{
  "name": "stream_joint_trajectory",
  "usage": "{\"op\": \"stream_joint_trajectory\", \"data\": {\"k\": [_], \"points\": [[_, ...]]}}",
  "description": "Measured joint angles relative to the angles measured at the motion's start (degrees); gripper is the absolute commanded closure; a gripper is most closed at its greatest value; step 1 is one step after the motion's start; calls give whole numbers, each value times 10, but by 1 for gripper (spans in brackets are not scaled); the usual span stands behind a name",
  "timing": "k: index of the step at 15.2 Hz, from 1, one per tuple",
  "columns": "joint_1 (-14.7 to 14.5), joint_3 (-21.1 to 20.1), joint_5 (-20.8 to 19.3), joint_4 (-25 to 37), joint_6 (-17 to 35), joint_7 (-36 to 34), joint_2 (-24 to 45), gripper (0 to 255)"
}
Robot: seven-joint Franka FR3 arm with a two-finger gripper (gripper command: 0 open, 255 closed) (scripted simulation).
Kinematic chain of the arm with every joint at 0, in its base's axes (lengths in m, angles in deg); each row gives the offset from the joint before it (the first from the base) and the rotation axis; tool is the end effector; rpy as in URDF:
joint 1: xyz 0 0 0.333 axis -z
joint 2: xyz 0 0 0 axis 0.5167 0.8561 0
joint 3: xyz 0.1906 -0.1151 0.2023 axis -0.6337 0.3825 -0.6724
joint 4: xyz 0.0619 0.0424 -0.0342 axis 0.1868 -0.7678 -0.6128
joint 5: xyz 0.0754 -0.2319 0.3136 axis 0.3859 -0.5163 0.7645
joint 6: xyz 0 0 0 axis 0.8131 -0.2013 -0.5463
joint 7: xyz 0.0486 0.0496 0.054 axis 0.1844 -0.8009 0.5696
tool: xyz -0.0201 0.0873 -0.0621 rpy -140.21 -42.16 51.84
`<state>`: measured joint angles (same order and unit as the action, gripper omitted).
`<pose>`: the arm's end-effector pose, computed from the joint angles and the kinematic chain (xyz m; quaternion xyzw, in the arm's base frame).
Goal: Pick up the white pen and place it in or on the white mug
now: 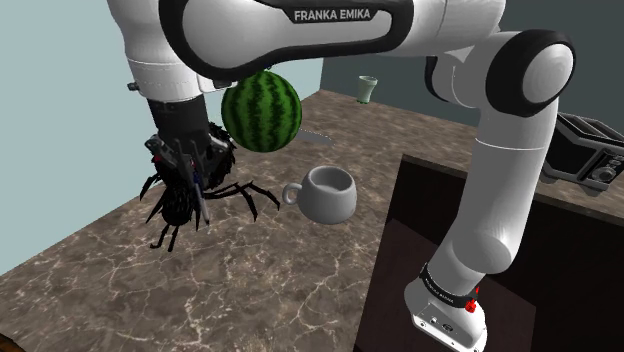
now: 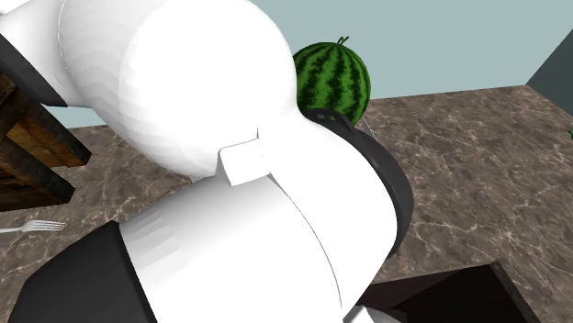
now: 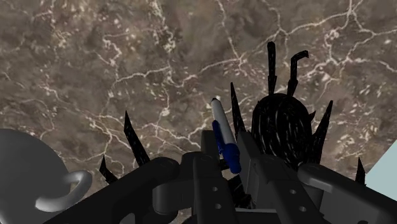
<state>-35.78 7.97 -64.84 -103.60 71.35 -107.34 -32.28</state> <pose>0.4342 0.4403 0.5290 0.9141 -0.4039 0.0223 0.0278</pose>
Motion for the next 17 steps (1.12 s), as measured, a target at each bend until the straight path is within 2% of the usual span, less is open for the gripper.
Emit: {"op": "stream_joint_trajectory", "data": {"k": [9, 17], "points": [[-19, -1, -10, 85, -74, 2, 14, 255], [-57, 1, -35, 193, -155, -2, 48, 255]]}}
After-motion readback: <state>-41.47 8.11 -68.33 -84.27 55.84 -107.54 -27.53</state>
